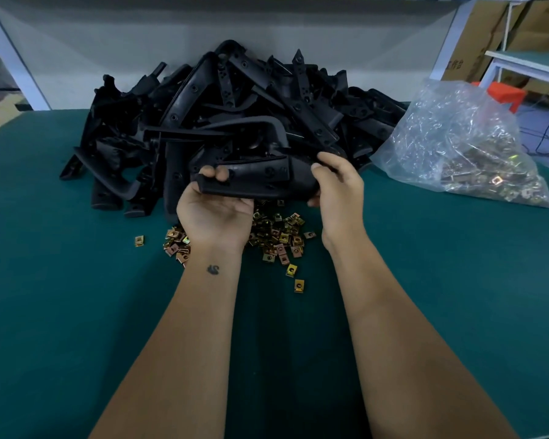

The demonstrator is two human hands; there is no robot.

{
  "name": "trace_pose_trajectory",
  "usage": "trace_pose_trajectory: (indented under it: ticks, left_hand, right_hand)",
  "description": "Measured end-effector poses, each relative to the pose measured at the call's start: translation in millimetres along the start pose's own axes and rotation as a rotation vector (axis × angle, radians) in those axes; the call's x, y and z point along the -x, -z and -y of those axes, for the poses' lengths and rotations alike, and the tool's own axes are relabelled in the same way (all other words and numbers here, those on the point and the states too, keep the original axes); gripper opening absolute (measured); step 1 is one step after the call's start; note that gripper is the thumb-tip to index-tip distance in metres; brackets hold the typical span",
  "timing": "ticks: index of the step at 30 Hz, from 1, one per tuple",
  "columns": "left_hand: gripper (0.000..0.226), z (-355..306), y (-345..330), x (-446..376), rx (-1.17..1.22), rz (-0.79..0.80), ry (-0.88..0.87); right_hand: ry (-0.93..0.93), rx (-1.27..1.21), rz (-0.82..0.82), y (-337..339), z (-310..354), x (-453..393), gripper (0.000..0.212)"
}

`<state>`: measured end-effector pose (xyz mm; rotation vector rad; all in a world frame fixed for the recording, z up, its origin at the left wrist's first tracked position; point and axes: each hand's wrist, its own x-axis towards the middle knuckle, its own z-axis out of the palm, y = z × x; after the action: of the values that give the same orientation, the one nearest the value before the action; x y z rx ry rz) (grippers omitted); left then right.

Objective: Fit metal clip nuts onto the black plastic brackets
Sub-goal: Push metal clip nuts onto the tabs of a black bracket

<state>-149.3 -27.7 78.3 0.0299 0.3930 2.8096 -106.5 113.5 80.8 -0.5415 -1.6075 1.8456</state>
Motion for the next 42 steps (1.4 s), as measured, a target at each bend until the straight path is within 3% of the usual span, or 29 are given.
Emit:
trace_pose_trajectory:
  ticks: [5,10,13,19,22,24,27,33,37,42]
  left_hand:
    - [0.04,2,5,-4,-0.138,0.103,0.076]
    - [0.05,7,-4,-6,-0.402,0.097,0.084]
    - [0.047,10,-4,-7,-0.492,0.055,-0.011]
    - [0.025,25,-6,-4,-1.004,0.051,-0.08]
    - [0.031,25,-6,0,-1.0,0.145,-0.111]
    - [0.021,22,-7,0,-0.929,0.197,-0.115]
    - [0.01,18,-5,-3,-0.903,0.103,-0.166]
    - [0.026,5,2,-12,-0.922,-0.118,-0.266]
    - [0.019,-1,-1,-10,-0.808,-0.114,-0.252]
    - [0.006,-5,-2,-11,-0.657,-0.146,-0.237]
  right_hand:
    - [0.056,-0.049,-0.133,2,3,1,0.027]
    - [0.069,-0.316,-0.343,10,8,-1,0.023]
    - [-0.022,-0.44,-0.236,10,9,-1,0.02]
    - [-0.118,-0.457,0.105,-12,5,8,0.022]
    - [-0.12,-0.41,0.195,-15,3,13,0.017]
    - [-0.081,-0.321,0.218,-14,2,13,0.013]
    - [0.049,-0.057,0.197,-10,-1,10,0.01]
    - [0.157,0.41,0.15,-4,-7,7,0.021]
    - [0.251,0.728,0.281,-5,-12,11,0.025]
    - [0.433,1.172,0.46,-11,-21,9,0.044]
